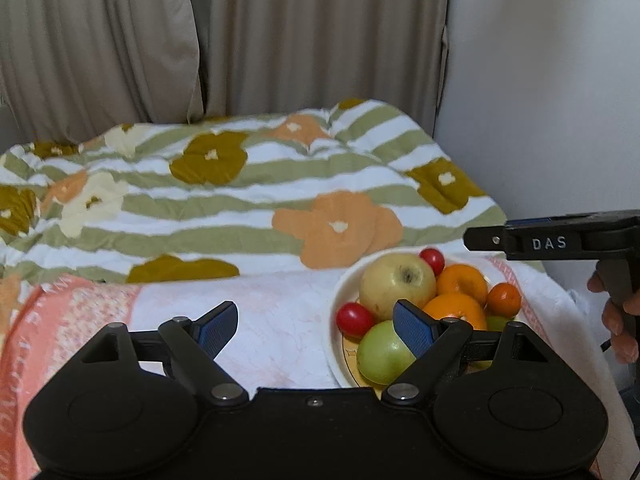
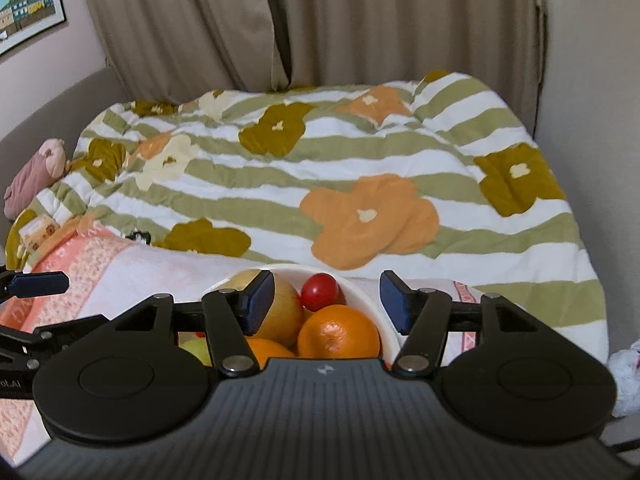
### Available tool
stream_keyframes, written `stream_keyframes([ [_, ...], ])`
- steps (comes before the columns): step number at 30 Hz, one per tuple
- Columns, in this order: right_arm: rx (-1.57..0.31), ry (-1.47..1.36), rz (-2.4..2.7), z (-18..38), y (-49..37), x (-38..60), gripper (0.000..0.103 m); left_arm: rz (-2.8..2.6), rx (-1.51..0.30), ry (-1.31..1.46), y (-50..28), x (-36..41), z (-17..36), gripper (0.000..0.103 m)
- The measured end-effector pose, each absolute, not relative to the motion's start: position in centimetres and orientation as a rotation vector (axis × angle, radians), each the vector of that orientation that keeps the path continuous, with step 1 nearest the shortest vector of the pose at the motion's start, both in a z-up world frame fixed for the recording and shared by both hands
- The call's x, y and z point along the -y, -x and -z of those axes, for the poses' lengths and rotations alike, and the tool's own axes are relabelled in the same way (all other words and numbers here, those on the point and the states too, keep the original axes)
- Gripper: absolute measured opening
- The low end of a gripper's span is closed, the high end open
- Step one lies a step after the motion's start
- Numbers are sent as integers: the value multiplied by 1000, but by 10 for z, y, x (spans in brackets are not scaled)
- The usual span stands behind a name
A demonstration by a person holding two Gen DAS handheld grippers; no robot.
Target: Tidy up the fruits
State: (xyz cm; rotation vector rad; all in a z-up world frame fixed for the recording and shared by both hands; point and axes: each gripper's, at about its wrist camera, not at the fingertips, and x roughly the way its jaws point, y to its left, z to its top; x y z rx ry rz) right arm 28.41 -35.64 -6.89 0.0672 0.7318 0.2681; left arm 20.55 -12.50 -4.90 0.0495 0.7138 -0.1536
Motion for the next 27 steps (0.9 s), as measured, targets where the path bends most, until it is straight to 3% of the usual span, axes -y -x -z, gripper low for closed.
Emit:
stream_keyframes([
  [8, -638, -62, -197, 7, -217, 339, 74, 148, -612, -42, -159, 99, 1, 88],
  [10, -612, -53, -180, -9, -194, 330, 81, 143, -590, -41, -144, 91, -9, 88],
  [14, -572, -40, -166, -33, -148, 311, 83, 140, -566, -24, -114, 73, -26, 88],
  [19, -530, -11, -116, -54, -87, 284, 97, 137, -538, -29, -77, 54, -41, 88],
  [22, -525, 13, -81, -60, -55, 267, 99, 136, -531, -27, -57, 45, -47, 88],
  [27, -544, 36, -39, -59, -21, 252, 103, 94, -518, -27, -32, 35, -50, 101],
])
